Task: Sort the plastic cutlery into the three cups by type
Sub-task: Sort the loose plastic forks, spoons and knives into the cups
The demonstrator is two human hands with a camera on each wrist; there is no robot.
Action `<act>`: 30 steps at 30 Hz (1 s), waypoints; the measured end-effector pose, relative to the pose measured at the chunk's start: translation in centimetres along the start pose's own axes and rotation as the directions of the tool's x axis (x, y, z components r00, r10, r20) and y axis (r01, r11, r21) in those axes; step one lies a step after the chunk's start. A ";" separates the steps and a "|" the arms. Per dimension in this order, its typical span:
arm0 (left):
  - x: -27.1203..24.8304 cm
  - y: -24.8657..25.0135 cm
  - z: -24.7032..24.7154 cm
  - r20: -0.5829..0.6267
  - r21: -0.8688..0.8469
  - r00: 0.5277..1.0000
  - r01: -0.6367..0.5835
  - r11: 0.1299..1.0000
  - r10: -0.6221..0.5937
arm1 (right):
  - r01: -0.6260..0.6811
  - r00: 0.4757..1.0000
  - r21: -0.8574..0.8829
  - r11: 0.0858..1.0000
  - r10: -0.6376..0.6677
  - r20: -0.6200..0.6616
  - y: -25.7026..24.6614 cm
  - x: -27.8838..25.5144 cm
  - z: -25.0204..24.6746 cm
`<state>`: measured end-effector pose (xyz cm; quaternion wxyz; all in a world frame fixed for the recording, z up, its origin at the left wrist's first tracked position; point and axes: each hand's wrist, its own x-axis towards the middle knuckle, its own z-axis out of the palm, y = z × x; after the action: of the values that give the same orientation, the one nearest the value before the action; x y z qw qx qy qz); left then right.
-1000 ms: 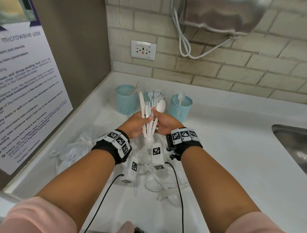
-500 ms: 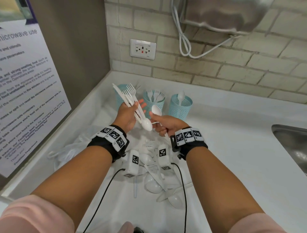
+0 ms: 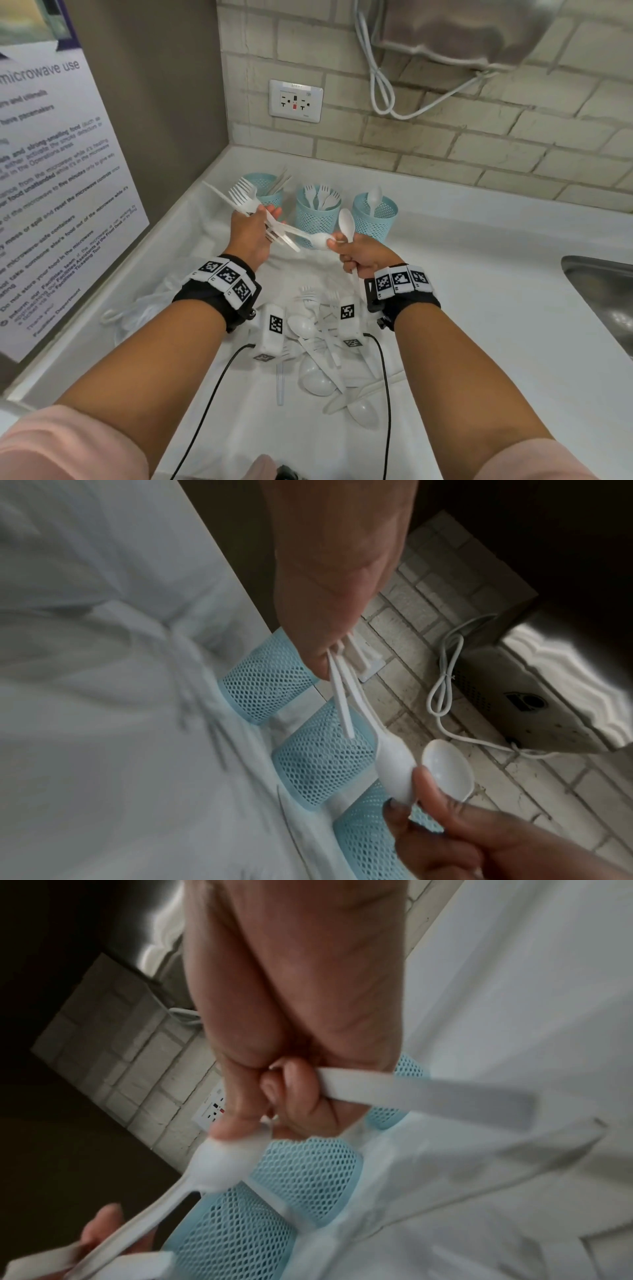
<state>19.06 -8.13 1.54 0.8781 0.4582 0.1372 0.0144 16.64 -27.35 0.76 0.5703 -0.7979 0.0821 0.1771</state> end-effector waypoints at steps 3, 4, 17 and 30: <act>0.1 -0.7 -0.2 0.004 0.077 0.999 0.039 0.996 -0.040 | 0.126 0.983 0.232 0.964 -0.090 -0.161 0.2 0.6 0.3; 0.1 -0.9 -0.2 0.016 0.093 0.999 0.048 0.995 -0.049 | 0.151 0.978 0.284 0.947 -0.100 -0.185 0.2 0.6 0.5; -1.9 -4.3 0.7 0.080 0.375 0.982 -0.187 0.908 0.169 | 0.284 0.942 0.700 0.655 -0.055 -0.331 -1.0 0.7 2.4; -2.6 -6.4 1.4 0.174 0.441 0.971 -0.224 0.869 0.162 | 0.137 0.990 0.843 0.520 -0.096 -0.102 -1.1 0.8 2.2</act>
<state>16.28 -13.33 -2.31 0.7468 0.6631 0.0322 0.0395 17.36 -24.86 0.82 0.8945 -0.4276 0.1162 0.0594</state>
